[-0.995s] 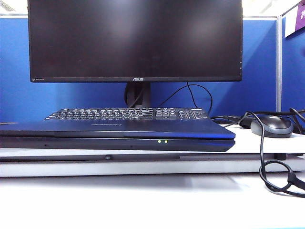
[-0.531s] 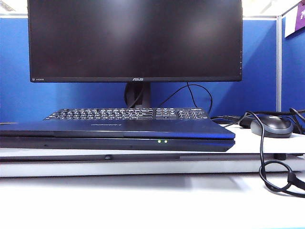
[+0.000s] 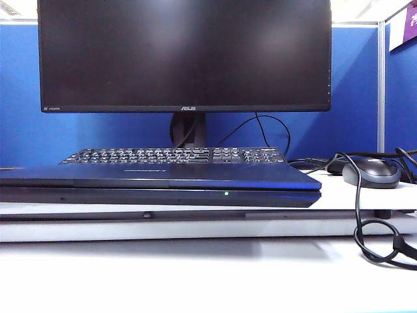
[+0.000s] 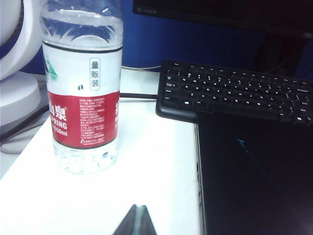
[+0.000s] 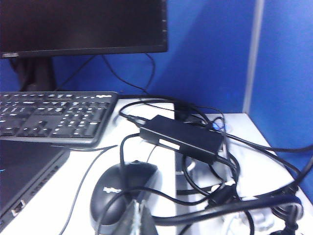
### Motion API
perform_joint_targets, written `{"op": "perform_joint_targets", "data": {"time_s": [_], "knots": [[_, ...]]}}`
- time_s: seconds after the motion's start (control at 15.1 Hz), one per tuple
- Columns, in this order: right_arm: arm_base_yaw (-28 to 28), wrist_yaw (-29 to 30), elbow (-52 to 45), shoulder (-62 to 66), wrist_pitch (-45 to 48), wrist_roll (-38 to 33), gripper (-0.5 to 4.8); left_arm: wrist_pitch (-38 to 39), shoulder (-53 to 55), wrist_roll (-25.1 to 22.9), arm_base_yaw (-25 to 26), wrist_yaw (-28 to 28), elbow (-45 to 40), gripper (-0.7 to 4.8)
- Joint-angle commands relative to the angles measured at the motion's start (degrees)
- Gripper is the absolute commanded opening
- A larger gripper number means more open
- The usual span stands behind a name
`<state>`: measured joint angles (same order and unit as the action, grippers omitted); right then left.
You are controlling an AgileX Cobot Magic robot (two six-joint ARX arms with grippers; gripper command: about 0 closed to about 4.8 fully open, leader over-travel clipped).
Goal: Close the lid of the black laptop.
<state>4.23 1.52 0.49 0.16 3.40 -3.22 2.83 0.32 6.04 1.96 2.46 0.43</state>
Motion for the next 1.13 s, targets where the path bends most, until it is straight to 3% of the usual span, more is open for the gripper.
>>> {"op": "perform_joint_targets", "data": {"time_s": [0.07, 1.13], "knots": [[-0.04, -0.35, -0.13, -0.09, -2.49, -0.24, -0.01, -0.28, -0.13, 0.0, 0.0, 0.15, 0.0, -0.03], [-0.02, -0.28, -0.11, -0.09, -3.63, -0.17, -0.01, -0.28, -0.13, -0.02, 0.0, 0.15, 0.0, -0.03]]}}
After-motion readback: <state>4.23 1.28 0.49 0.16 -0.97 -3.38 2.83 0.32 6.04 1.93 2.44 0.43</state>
